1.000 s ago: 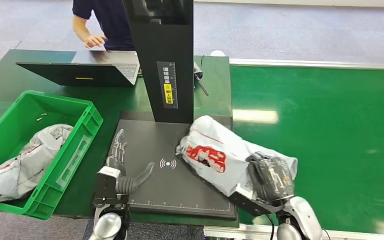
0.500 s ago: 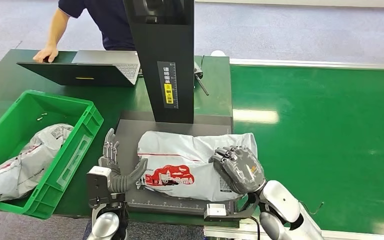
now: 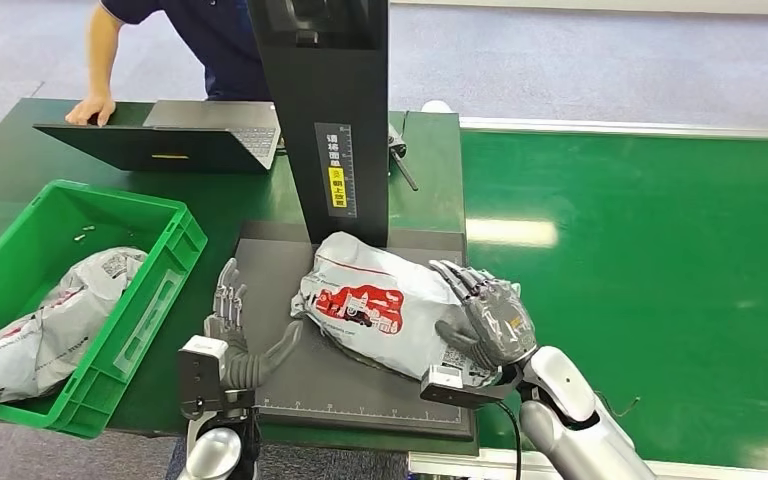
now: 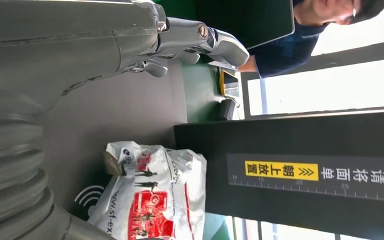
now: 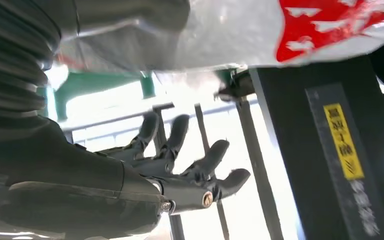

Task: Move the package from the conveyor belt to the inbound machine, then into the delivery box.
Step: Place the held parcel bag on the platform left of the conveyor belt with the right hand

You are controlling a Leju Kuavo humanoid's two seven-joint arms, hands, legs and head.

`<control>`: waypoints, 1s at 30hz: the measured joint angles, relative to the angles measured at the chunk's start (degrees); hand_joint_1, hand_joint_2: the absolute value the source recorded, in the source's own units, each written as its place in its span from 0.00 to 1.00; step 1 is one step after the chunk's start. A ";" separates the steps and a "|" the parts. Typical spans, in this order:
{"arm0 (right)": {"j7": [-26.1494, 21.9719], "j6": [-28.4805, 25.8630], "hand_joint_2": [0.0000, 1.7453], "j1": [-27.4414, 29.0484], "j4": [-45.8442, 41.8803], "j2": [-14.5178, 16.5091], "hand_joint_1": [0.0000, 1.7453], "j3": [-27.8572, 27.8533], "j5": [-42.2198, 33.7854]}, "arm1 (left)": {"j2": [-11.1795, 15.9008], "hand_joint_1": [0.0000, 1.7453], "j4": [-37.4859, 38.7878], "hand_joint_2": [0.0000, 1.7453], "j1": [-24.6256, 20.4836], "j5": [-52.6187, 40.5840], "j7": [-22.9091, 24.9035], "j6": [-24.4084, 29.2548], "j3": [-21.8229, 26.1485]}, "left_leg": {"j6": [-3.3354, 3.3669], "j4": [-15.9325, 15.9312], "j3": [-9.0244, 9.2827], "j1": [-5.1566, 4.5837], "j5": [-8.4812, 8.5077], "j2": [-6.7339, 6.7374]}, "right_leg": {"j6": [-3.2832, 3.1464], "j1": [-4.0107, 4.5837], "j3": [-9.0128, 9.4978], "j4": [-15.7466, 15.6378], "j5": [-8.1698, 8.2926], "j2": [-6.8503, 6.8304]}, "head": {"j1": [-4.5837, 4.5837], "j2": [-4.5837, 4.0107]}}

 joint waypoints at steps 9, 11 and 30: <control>-9.68 -4.08 1.00 2.82 1.30 2.06 0.00 -4.37 -9.73 | 1.35 0.00 -0.59 1.00 0.06 -5.46 -0.17 -3.60 -3.04 | 0.00 0.00 -0.01 -0.01 0.00 0.00 | 0.00 0.00 -0.01 0.00 -0.01 0.00 | 0.00 0.00; -10.45 -7.94 1.00 4.28 -1.10 2.18 0.00 -5.43 -10.23 | 1.93 0.00 -0.63 1.00 0.02 -11.17 0.55 -3.59 -4.62 | 0.00 0.00 -0.01 -0.01 -0.01 0.00 | 0.00 0.00 -0.03 0.00 -0.01 0.00 | 0.00 0.00; -14.20 -18.25 1.00 19.43 -26.49 4.69 0.00 -19.80 -16.33 | 1.65 0.00 18.82 1.00 -12.84 -60.22 28.88 -3.77 -23.28 | 0.03 0.01 0.07 -0.07 0.00 -0.10 | 0.05 -0.03 0.08 -0.02 0.01 -0.10 | 0.00 0.00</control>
